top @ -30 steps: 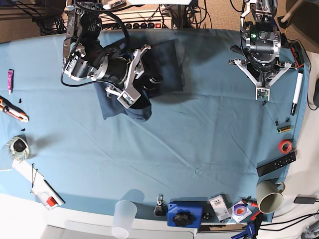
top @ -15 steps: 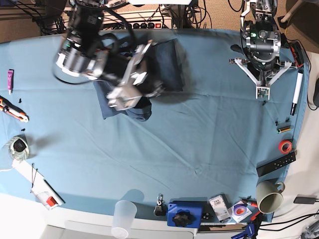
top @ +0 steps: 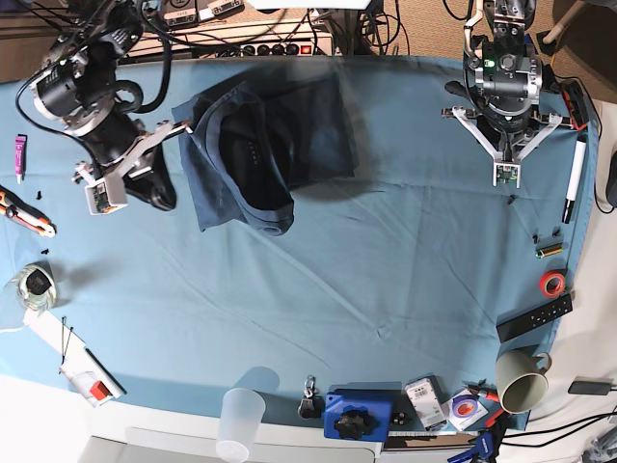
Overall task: Fold the T-shirt properly
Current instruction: 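Press and tuck the folded bundle with the right gripper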
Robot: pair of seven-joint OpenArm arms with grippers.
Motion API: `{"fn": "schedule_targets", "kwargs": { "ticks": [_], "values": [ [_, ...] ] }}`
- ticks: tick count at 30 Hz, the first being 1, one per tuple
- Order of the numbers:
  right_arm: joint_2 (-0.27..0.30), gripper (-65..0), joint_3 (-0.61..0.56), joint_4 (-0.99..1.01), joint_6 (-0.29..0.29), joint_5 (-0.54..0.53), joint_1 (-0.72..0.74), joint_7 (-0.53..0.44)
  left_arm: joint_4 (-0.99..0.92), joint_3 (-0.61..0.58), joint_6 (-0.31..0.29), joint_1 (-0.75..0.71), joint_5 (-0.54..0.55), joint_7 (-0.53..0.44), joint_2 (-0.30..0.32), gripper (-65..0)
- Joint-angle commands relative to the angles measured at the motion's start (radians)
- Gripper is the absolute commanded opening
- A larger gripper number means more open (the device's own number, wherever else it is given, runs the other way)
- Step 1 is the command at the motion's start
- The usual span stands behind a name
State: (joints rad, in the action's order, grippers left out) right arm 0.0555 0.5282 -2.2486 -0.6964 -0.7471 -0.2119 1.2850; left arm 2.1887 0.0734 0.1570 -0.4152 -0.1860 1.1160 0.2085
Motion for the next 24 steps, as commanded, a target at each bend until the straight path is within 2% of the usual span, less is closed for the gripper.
{"fn": "schedule_targets", "kwargs": {
  "ticks": [1, 6, 10, 11, 13, 17, 20, 24],
  "values": [
    [0.009, -62.8, -0.001, 0.0, 0.003, -0.008, 0.007, -0.032, 0.019, 0.003, 0.003, 0.002, -0.01, -0.018, 0.005, -55.1],
    [0.008, -62.8, -0.07, 0.213, 0.016, 0.004, 0.008, -0.031, 0.019, 0.003, 0.002, 0.002, 0.02, -0.022, 0.005, -55.1],
    [0.008, -62.8, -0.188, 0.37, 0.015, -0.047, 0.016, 0.067, 0.019, 0.003, 0.0, 0.003, 0.024, -0.026, 0.005, -55.1],
    [0.008, -62.8, -0.222, 0.383, 0.012, -0.082, 0.016, 0.11, 0.019, 0.003, 0.0, 0.003, 0.024, -0.027, 0.005, -55.1],
    [0.008, -62.8, -0.29, 0.384, 0.007, -0.137, 0.015, 0.111, 0.019, 0.003, 0.0, 0.003, 0.024, -0.034, 0.005, -55.1],
    [0.008, -62.8, -0.399, 0.384, -0.002, -0.127, 0.016, 0.111, 0.019, 0.003, 0.0, 0.003, 0.024, -0.036, 0.006, -55.1],
    [0.008, -62.8, -0.42, 0.384, -0.002, -0.082, 0.016, 0.111, 0.019, 0.003, 0.0, 0.003, 0.024, -0.036, 0.005, -55.1],
    [0.008, -62.8, -0.406, 0.382, -0.002, -0.099, 0.039, 0.111, 0.019, 0.003, 0.0, 0.003, 0.024, -0.037, 0.005, -55.1]
  ]
}}
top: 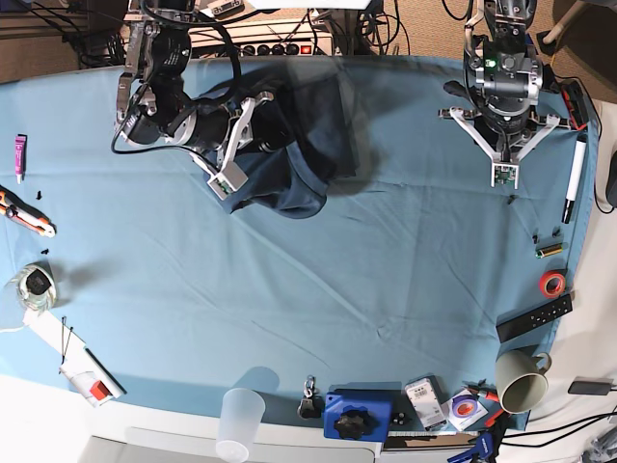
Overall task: Fold the T-shirt properly
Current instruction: 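Press and tuck the folded bundle with the right gripper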
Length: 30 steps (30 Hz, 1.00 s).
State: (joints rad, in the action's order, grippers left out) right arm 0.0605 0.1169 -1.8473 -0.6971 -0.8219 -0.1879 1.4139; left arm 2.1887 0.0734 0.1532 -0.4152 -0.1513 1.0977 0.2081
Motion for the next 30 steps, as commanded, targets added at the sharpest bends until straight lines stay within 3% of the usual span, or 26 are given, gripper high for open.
{"fn": "schedule_targets", "kwargs": {
  "ticks": [1, 4, 8, 12, 21, 26, 30],
  "values": [
    [0.003, -62.8, 0.011, -0.024, -0.001, -0.049, 0.024, -0.018, 0.019, 0.003, 0.003, 0.003, -0.011, -0.019, 0.006, -55.1],
    [0.003, -62.8, 0.031, -0.047, -0.001, -0.12, 0.05, -0.018, 0.019, 0.003, 0.004, 0.002, -0.011, -0.019, 0.006, -55.1],
    [0.003, -62.8, 0.035, -0.049, -0.001, -0.109, 0.111, -0.052, 0.019, 0.003, 0.004, 0.003, -0.007, -0.022, 0.006, -55.1],
    [0.003, -62.8, 0.035, -0.016, -0.001, 0.041, 0.164, -0.134, 0.019, 0.003, 0.004, 0.002, -0.001, -0.022, 0.006, -55.1],
    [0.003, -62.8, -0.032, 0.385, -0.001, 0.098, 0.295, -0.188, 0.019, 0.003, 0.004, 0.002, -0.001, -0.022, 0.006, -55.1],
    [0.003, -62.8, -0.058, 0.403, -0.001, 0.08, 0.31, -0.164, 0.019, 0.003, 0.003, 0.002, -0.001, -0.021, 0.006, -55.1],
    [0.003, -62.8, -0.036, 0.267, -0.001, -0.039, 0.31, -0.035, 0.019, 0.003, 0.004, 0.002, -0.001, -0.022, 0.006, -55.1]
  ]
}}
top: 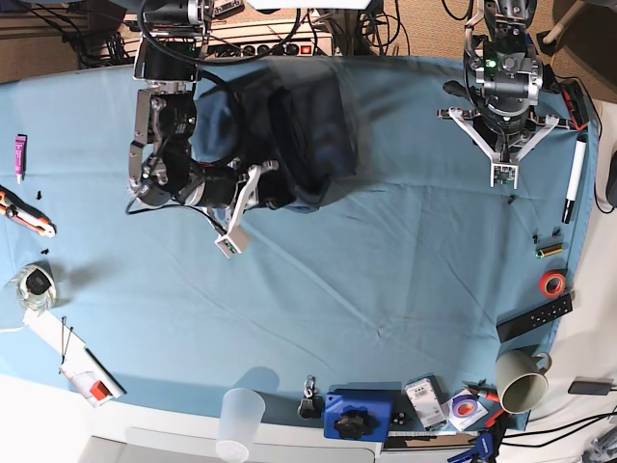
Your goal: Fold the T-shirt properly
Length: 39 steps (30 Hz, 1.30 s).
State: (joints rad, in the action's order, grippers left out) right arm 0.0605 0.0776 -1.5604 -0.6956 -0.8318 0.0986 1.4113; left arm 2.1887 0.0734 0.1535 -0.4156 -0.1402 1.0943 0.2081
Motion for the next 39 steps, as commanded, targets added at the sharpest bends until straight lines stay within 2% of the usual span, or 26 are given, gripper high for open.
{"fn": "schedule_targets", "kwargs": {
  "ticks": [1, 4, 9, 12, 17, 23, 32, 35, 39],
  "values": [
    [0.003, -62.8, 0.012, -0.066, -0.003, -0.066, 0.023, -0.015, 0.019, 0.003, 0.003, 0.003, -0.012, -0.018, 0.006, -55.1],
    [0.004, -62.9, 0.043, -0.186, -0.003, -0.09, 0.02, -0.015, 0.019, 0.003, 0.003, 0.003, -0.012, -0.018, 0.006, -55.1],
    [0.003, -62.8, 0.095, -0.225, -0.003, -0.095, -0.025, -0.015, 0.019, 0.003, 0.003, 0.0, -0.079, -0.018, 0.01, -55.5],
    [0.003, -65.0, 0.133, -0.262, 0.004, -0.094, -0.068, -0.015, 0.019, 0.003, 0.003, 0.0, -0.125, -0.018, 0.011, -65.0],
    [0.003, -65.0, 0.233, -0.38, -0.003, -0.092, -0.182, -0.015, 0.019, 0.003, 0.002, -0.001, -0.129, -0.009, 0.012, -65.0],
    [0.004, -65.0, 0.333, -0.528, -0.003, -0.093, -0.359, -0.015, 0.019, 0.003, -0.048, -0.038, -0.128, 0.015, 0.011, -65.0],
    [0.003, -65.0, 0.476, -0.695, -0.003, -0.095, -0.613, -0.015, 0.067, 0.003, -0.051, -0.153, -0.127, 0.058, 0.011, -65.0],
    [0.003, -65.0, 0.51, -0.698, -0.003, -0.095, -0.687, -0.015, 0.105, 0.003, -0.077, -0.215, -0.1, 0.069, 0.011, -65.0],
    [0.003, -65.0, 0.525, -0.698, -0.003, -0.095, -0.799, -0.015, 0.126, 0.003, -0.077, -0.303, -0.03, 0.068, 0.011, -65.0]
  ]
}}
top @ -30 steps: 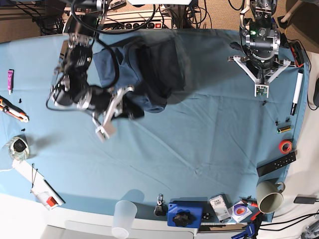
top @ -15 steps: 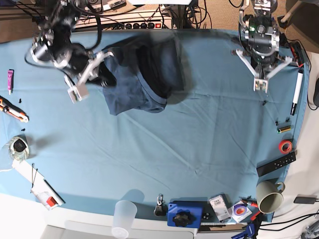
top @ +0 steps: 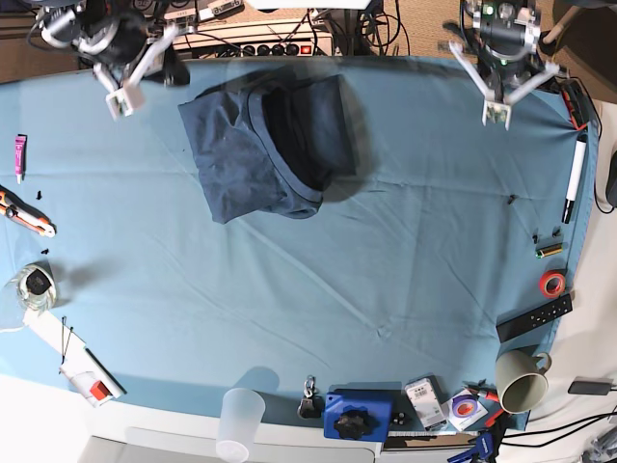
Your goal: Fold the T-shirt properly
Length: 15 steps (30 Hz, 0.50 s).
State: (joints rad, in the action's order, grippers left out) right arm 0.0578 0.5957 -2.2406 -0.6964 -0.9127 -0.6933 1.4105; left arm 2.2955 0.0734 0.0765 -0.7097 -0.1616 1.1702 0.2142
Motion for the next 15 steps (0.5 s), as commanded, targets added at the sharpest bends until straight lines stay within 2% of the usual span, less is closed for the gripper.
{"fn": "schedule_targets", "kwargs": {
  "ticks": [1, 10, 15],
  "values": [
    [0.006, -65.0, 0.006, -0.018, -0.002, -0.014, -0.036, -0.014, 0.019, 0.003, 0.001, -0.028, 0.004, -0.009, 0.005, -65.0],
    [0.006, -65.0, 0.006, 0.022, -0.002, -0.01, -0.202, -0.014, 0.019, 0.003, 0.005, -0.215, 0.02, -0.078, 0.005, -65.0],
    [0.021, -65.0, 0.005, 0.196, -0.002, -0.01, -0.204, -0.014, 0.016, 0.003, 0.004, -0.295, 0.146, -0.092, 0.005, -65.0]
  ]
}}
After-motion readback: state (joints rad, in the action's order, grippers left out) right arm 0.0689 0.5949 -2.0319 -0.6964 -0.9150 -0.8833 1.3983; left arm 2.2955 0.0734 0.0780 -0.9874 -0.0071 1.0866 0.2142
